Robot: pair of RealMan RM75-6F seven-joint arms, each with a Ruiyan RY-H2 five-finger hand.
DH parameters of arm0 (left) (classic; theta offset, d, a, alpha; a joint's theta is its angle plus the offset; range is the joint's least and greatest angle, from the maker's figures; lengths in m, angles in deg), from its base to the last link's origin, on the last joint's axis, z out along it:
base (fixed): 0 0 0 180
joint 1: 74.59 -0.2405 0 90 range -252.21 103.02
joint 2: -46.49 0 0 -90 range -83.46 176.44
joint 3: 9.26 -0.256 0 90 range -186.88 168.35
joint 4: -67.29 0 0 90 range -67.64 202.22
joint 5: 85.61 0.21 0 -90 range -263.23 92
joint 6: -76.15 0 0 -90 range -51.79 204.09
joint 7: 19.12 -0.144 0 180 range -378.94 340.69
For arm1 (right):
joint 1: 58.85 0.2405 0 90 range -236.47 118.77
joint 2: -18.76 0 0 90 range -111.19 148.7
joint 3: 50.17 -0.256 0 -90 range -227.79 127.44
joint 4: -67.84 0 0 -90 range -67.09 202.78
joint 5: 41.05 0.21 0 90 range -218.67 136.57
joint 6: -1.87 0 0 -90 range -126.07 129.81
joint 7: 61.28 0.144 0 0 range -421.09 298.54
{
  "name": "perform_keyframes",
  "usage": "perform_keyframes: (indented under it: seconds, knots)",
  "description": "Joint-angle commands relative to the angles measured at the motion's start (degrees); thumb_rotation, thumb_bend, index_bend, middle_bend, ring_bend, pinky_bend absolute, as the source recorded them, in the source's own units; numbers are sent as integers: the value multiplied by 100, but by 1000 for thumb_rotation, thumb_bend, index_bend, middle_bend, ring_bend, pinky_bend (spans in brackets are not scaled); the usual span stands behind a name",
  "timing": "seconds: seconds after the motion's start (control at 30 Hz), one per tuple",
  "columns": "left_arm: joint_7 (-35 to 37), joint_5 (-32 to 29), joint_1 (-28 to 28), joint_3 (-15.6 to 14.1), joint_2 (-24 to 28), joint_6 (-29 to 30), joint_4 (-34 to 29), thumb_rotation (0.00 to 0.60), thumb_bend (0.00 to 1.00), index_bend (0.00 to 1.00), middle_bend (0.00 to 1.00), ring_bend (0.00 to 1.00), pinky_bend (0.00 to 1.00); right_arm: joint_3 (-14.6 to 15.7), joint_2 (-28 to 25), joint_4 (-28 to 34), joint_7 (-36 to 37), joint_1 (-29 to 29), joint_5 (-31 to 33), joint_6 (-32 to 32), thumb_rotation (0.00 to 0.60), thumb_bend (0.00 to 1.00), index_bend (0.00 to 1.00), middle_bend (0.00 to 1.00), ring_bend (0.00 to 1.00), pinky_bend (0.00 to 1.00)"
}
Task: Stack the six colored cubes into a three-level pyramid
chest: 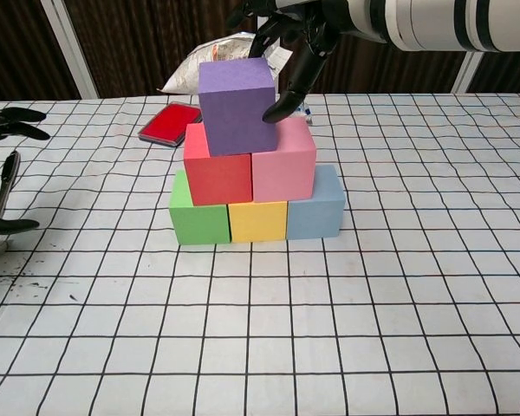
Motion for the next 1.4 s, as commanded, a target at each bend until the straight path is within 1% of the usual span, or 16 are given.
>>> perform_keyframes:
  seconds: [0.03,0.13,0.4,0.53,0.93,1.2,1.4]
  knots:
    - [-2,0,4,3,1,-2,-6,600,0,94,130,0,7,-3,-50,53,42,-22,-32,32,600,37,0,238,38,0]
    - [-18,8,11,2,-2,-3,-16,600,0,95,130,0,7,17,-91,113,61,-59,-105,-11,600,17,0,236,38,0]
    - [-49,-7,12,-1,-10,-18,-26,600,0,95,130,0,7,36,-79,126,83,-85,-151,-80,600,21,0,240,38,0]
    - [-35,-7,9,-2,-15,-14,-17,600,0,95,130,0,7,16,0,80,93,-88,-158,-171,600,40,0,259,38,0]
    - [5,-4,0,-7,-9,-2,5,600,0,94,130,0,7,-41,245,-20,48,-118,-245,-455,600,126,0,373,45,0]
    - [-10,8,10,-8,-19,-6,6,600,0,95,130,0,7,-66,195,61,86,-218,-337,-498,600,139,0,388,46,0]
    - [-15,-6,20,-9,-20,-37,-6,600,0,95,130,0,7,-64,215,60,77,-255,-280,-510,600,150,0,387,46,0]
